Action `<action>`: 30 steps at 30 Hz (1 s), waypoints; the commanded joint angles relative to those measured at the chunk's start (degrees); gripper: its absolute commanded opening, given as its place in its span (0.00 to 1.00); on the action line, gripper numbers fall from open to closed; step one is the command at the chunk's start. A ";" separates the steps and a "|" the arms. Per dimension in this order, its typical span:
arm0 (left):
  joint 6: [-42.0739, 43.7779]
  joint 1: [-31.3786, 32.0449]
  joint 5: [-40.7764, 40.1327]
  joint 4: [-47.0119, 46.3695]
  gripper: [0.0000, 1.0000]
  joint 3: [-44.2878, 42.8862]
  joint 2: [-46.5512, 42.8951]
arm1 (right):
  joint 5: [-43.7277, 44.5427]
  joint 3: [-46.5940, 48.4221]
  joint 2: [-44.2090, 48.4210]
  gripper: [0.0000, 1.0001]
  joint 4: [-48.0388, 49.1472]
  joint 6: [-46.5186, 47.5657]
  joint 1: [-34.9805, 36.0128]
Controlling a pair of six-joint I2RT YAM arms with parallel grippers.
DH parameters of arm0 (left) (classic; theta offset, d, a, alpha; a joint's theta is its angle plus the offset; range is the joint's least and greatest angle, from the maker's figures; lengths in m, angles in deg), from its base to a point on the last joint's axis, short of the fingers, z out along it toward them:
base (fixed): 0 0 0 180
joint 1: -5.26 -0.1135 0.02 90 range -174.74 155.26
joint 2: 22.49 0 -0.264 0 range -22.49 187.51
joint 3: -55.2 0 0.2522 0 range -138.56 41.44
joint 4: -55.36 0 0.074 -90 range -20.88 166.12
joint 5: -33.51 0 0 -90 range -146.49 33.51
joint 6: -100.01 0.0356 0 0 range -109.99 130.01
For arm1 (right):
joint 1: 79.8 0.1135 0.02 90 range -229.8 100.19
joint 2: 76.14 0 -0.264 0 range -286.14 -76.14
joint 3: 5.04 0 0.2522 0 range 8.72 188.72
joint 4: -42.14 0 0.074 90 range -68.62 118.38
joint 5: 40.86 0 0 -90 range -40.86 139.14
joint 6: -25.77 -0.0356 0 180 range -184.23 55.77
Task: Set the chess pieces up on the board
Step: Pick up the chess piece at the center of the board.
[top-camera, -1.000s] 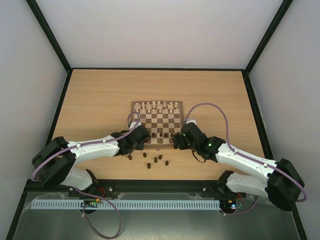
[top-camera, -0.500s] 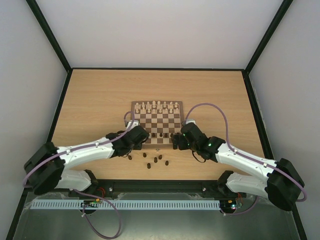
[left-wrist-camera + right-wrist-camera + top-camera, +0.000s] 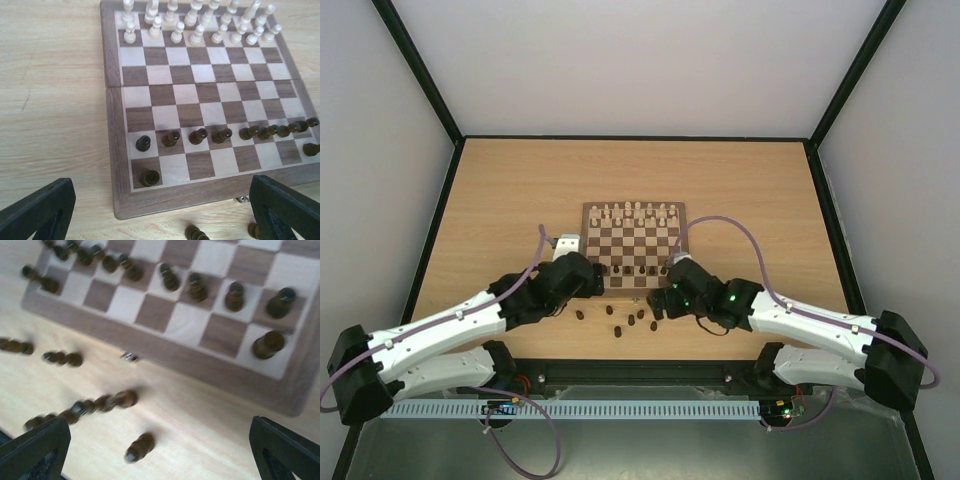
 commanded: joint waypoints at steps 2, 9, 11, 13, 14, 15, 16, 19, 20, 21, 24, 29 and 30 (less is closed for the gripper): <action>1.76 0.41 0.08 1.42 0.99 -0.90 -4.38 | 5.52 4.79 0.00 0.99 -11.31 -7.35 8.60; 2.05 1.03 1.22 2.49 0.99 0.23 -8.68 | 8.99 6.22 -5.35 0.84 -16.04 -13.17 14.60; 2.29 1.07 1.83 1.88 0.99 0.12 -8.60 | 8.74 6.10 -6.97 0.74 -15.95 -13.61 14.89; 2.33 1.07 1.61 1.70 0.99 -0.18 -8.03 | 8.29 6.15 -8.54 0.68 -15.42 -13.75 14.88; 2.43 1.07 1.52 1.53 0.99 -0.24 -7.86 | 7.97 6.22 -9.37 0.64 -14.92 -13.65 14.88; 2.54 1.07 1.50 1.33 0.99 -0.16 -7.82 | 7.16 6.31 -10.06 0.61 -14.16 -13.34 14.88; 2.68 1.07 1.55 1.20 0.99 -0.06 -7.90 | 6.41 6.42 -10.69 0.59 -13.16 -13.06 14.88; 2.83 1.07 1.35 1.29 0.99 0.01 -8.17 | 5.23 7.15 -12.64 0.52 -11.99 -12.48 14.94; 2.80 1.07 1.19 1.38 0.99 0.02 -8.22 | 5.11 7.43 -13.31 0.52 -11.91 -12.22 14.90; 2.69 1.07 1.11 1.49 0.99 0.03 -8.44 | 4.95 7.61 -13.80 0.51 -11.68 -12.01 14.88; 2.64 1.07 1.02 1.61 0.99 0.15 -8.79 | 3.89 7.83 -15.25 0.49 -10.62 -11.40 14.95; 2.41 1.07 0.73 1.70 0.99 0.29 -8.86 | 3.77 8.43 -17.88 0.43 -10.21 -10.66 14.97; 2.39 1.07 0.64 1.65 0.99 0.33 -8.87 | 3.86 8.60 -18.37 0.42 -10.17 -10.56 14.99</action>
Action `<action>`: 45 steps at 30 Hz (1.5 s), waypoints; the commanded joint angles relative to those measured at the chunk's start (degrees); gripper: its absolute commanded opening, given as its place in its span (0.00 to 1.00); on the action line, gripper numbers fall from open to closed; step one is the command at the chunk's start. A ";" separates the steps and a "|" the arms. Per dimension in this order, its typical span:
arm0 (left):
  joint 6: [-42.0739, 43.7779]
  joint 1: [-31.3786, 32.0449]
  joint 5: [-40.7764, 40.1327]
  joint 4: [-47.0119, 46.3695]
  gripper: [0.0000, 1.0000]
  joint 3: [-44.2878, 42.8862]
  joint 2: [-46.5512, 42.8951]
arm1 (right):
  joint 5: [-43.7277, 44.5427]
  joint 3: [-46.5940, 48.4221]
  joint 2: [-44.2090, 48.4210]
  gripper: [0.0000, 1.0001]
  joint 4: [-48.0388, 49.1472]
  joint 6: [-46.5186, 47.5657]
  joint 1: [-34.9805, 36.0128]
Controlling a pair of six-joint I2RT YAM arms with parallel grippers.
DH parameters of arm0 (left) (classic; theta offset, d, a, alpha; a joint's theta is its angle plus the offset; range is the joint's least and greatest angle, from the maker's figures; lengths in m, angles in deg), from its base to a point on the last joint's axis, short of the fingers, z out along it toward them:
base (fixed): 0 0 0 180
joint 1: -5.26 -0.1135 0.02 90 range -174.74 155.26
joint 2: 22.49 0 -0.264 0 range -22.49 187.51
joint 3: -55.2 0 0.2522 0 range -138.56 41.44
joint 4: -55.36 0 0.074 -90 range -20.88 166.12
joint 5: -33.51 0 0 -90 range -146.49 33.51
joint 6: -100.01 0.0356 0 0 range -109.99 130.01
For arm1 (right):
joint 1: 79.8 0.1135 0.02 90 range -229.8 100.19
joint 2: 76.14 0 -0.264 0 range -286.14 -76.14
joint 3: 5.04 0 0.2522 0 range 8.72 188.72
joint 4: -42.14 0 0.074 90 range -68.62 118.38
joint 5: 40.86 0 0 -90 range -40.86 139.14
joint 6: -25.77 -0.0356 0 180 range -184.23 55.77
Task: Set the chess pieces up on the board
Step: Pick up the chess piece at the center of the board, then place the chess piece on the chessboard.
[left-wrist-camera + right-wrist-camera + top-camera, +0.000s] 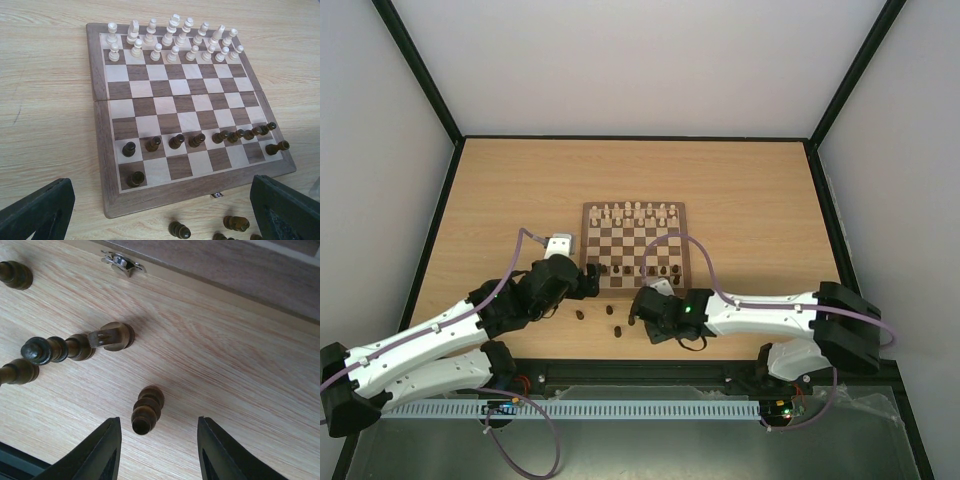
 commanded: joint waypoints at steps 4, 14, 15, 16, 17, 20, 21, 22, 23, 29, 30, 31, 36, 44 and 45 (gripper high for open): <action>0.29 0.31 -0.98 0.78 0.99 0.29 -0.52 | 0.60 2.40 -3.27 0.34 -1.14 0.83 0.46; 0.37 0.31 -1.28 0.78 0.99 0.26 -0.12 | 1.18 4.16 -7.26 0.10 -1.09 1.67 0.46; 0.40 0.31 -1.24 0.78 0.99 0.16 -0.13 | 1.20 4.38 -7.53 0.06 -1.28 1.64 0.46; 0.38 0.31 -1.28 0.78 0.99 0.17 -0.11 | 1.15 4.59 -7.67 0.02 -1.50 1.66 0.46; 0.42 0.31 -1.28 0.78 0.99 0.11 -0.05 | 1.30 4.79 -7.69 0.02 -1.69 1.67 0.50; 0.45 0.31 -1.19 0.78 0.99 0.11 0.01 | 2.45 6.05 -6.52 0.01 -3.43 1.70 0.46; 0.43 0.31 -1.19 0.78 0.99 0.18 0.09 | 3.37 6.71 -6.03 0.01 -4.48 1.74 0.46; 0.46 0.31 -1.17 0.78 0.99 0.13 0.07 | 4.49 7.50 -5.49 0.01 -5.71 1.76 0.41; 0.34 0.31 -1.18 0.76 0.99 0.12 0.17 | 5.42 8.22 -4.86 0.01 -7.33 1.87 0.18; 0.35 0.30 -1.28 0.69 0.99 -0.01 0.68 | 7.20 11.21 -2.13 0.01 -10.07 4.75 -3.25; 0.34 0.31 -1.28 0.62 0.99 -0.02 0.83 | 7.26 11.81 -1.97 0.01 -10.13 5.35 -3.98; 0.34 0.31 -1.24 0.56 0.99 -0.06 0.95 | 7.29 12.23 -1.81 0.01 -10.06 6.02 -4.71; 0.36 0.31 -1.41 0.30 0.99 -0.06 1.68 | 6.52 14.71 -2.79 0.01 -8.99 9.42 -8.31; 0.32 0.30 -1.96 0.08 0.99 -0.05 2.34 | 4.78 17.25 -7.32 0.01 -6.19 13.69 -13.20; 0.35 0.31 -2.03 0.08 0.99 -0.02 2.43 | 4.60 17.37 -7.90 0.01 -6.07 13.97 -13.62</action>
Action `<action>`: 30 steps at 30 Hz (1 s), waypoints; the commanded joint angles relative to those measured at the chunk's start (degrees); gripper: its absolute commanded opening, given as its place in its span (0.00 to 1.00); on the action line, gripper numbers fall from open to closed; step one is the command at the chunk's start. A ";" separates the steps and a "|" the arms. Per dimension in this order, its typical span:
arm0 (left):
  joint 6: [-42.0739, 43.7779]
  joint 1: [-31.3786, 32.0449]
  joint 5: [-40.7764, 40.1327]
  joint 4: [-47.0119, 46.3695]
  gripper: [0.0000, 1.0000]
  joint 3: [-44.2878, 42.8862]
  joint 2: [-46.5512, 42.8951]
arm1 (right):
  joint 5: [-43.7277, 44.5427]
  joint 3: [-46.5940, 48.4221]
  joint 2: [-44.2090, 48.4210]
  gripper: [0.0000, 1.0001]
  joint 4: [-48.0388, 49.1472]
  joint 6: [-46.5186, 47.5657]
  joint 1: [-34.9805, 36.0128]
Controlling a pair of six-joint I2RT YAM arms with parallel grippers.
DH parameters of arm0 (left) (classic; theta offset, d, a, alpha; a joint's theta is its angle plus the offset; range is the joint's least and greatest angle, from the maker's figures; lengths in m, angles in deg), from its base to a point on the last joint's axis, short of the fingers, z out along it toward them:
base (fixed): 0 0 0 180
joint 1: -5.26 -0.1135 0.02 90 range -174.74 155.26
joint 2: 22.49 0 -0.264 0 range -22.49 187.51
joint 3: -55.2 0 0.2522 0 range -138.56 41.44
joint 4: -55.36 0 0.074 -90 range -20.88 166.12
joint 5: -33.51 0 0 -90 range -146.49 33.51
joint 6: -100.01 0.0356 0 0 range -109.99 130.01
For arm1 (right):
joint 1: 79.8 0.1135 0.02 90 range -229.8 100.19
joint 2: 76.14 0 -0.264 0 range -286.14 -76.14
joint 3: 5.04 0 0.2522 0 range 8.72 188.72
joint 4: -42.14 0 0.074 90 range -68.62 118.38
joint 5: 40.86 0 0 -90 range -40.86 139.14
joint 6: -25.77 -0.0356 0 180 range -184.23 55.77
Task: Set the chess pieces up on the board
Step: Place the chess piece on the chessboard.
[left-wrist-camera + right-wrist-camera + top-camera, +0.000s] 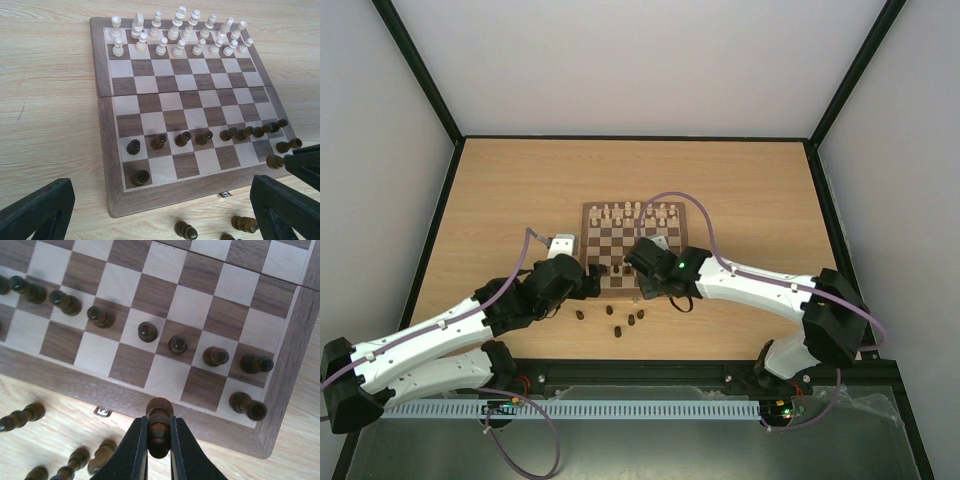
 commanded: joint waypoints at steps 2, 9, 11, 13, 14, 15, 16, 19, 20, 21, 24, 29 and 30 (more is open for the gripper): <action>0.41 0.21 -1.52 0.12 0.99 -0.06 0.46 | -0.72 2.13 -4.09 0.01 -0.22 3.64 -2.40; 0.52 0.17 -1.96 0.21 0.99 0.11 0.43 | -1.75 3.36 -7.86 0.02 1.16 4.75 -3.23; 0.53 0.18 -1.97 0.25 0.99 0.10 0.41 | -1.89 3.76 -8.92 0.02 1.23 4.87 -3.27; 0.53 0.11 -2.04 0.29 0.99 0.11 0.37 | -2.30 3.96 -9.82 0.02 1.47 5.04 -3.25; 0.63 0.09 -2.12 0.37 0.99 0.11 0.30 | -2.32 4.03 -10.11 0.02 1.56 5.05 -3.26; 0.66 0.08 -2.14 0.38 0.99 0.16 0.27 | -2.35 4.07 -10.35 0.02 1.59 5.05 -3.31; 0.67 0.09 -2.16 0.43 0.99 0.20 0.23 | -2.35 4.12 -10.58 0.02 1.66 5.05 -3.35; 0.64 -0.04 -2.23 0.38 0.99 0.24 0.23 | -2.22 4.24 -11.15 0.02 1.60 5.05 -3.42; 0.71 0.05 -2.23 0.38 0.99 0.28 0.27 | -1.98 4.30 -11.30 0.02 1.53 4.93 -3.44; 0.67 0.00 -2.23 0.40 0.99 0.34 0.20 | -1.78 4.36 -11.38 0.02 1.44 4.88 -3.49; 0.71 0.05 -2.23 0.38 0.99 0.29 0.13 | -1.61 4.28 -11.56 0.04 1.33 4.79 -3.69; 0.72 0.00 -2.23 0.43 0.99 0.40 0.08 | -1.49 4.21 -11.41 0.05 0.73 4.72 -3.72; 0.72 0.00 -2.23 0.39 0.99 0.37 0.08 | -1.38 4.27 -11.30 0.05 0.55 4.70 -3.83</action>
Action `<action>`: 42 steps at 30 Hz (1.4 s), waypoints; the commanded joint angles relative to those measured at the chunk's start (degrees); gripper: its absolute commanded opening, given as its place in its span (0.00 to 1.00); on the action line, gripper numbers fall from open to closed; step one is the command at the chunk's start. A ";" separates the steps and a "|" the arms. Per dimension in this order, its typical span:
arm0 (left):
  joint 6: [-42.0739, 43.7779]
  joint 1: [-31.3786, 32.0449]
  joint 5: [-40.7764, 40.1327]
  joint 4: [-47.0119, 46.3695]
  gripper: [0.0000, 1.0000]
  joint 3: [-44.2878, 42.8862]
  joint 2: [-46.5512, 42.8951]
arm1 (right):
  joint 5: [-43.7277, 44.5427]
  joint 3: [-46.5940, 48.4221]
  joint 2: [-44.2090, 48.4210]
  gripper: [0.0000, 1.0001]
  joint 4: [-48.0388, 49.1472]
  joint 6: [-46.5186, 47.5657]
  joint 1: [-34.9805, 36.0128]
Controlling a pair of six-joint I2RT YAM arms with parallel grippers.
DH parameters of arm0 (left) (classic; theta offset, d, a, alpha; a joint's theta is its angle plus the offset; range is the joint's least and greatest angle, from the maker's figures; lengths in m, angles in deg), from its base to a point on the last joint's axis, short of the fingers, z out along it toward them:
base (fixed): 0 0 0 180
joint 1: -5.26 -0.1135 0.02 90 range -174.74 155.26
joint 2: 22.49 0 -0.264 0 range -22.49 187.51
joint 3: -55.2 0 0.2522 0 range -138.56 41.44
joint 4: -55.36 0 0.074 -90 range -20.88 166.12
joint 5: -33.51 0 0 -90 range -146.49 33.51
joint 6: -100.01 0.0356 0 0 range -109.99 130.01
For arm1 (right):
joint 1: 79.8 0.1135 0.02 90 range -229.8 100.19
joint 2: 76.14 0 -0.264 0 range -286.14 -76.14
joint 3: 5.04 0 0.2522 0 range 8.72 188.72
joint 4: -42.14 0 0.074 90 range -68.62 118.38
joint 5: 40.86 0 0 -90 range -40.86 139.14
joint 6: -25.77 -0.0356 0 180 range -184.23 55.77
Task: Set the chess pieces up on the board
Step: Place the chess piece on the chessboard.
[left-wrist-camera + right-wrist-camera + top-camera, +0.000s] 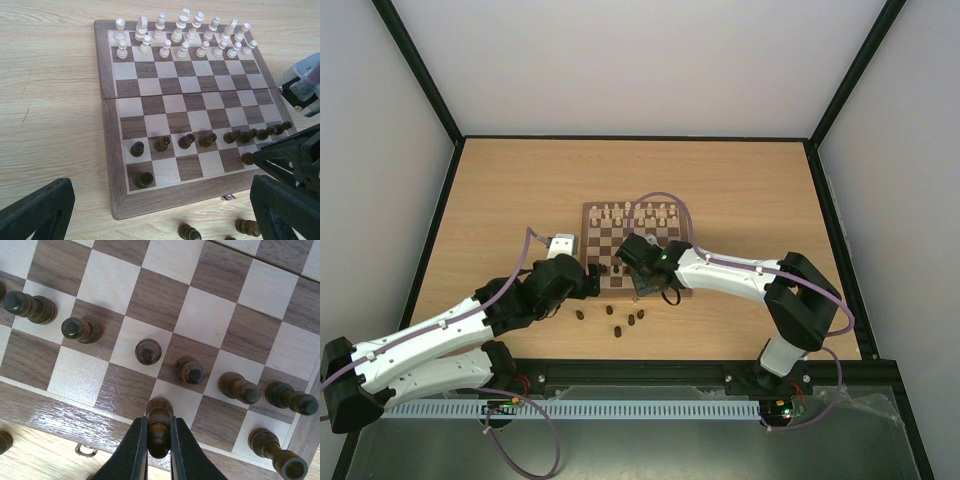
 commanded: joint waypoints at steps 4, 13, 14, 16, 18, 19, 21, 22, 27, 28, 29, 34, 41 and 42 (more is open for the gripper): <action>0.50 0.00 -1.18 0.32 0.99 0.37 -0.20 | 0.66 1.05 0.00 0.06 -3.06 0.24 -0.44; 0.49 0.00 -1.09 0.13 0.99 0.37 0.10 | 0.94 0.64 0.53 0.08 -3.88 0.11 -0.56; 0.52 0.00 -1.09 0.12 0.99 0.41 0.12 | 0.98 0.61 0.56 0.08 -3.96 0.04 -0.49; 0.46 -0.04 -1.09 0.12 0.99 0.48 0.05 | 1.09 0.43 0.79 0.08 -4.14 0.02 -0.46; 0.48 0.00 -1.05 0.12 0.99 0.48 0.13 | 1.08 0.43 0.95 0.08 -4.32 -0.02 -0.49; 0.48 0.00 -1.00 0.12 0.99 0.49 0.05 | 1.02 0.43 1.10 0.08 -4.47 -0.07 -0.43; 0.49 -0.02 -1.00 0.12 0.99 0.48 -0.01 | 0.98 0.34 1.39 0.09 -4.63 -0.08 -0.49; 0.49 -0.01 -1.00 0.12 0.99 0.47 0.00 | 0.96 0.26 1.43 0.09 -4.67 -0.13 -0.48; 0.49 -0.02 -1.00 -0.06 0.99 0.60 0.13 | 0.98 0.07 1.58 0.11 -4.72 -0.16 -0.46; 0.52 -0.02 -1.00 -0.09 0.99 0.57 0.07 | 0.94 0.03 1.48 0.12 -4.62 -0.09 -0.51; 0.55 0.00 -1.00 -0.14 0.99 0.69 0.14 | 0.85 0.19 1.38 0.13 -4.56 -0.07 -0.48; 0.50 -0.04 -0.90 -0.24 0.99 0.68 0.29 | 0.90 0.34 1.34 0.18 -4.08 -0.07 -0.48; 0.66 -0.17 -0.63 -0.21 0.99 0.28 1.10 | 0.65 0.65 3.23 0.29 -3.60 0.15 -0.53; 0.67 -0.17 -0.48 -0.30 0.99 0.23 1.17 | 0.52 0.72 3.80 0.32 -3.64 0.15 -0.50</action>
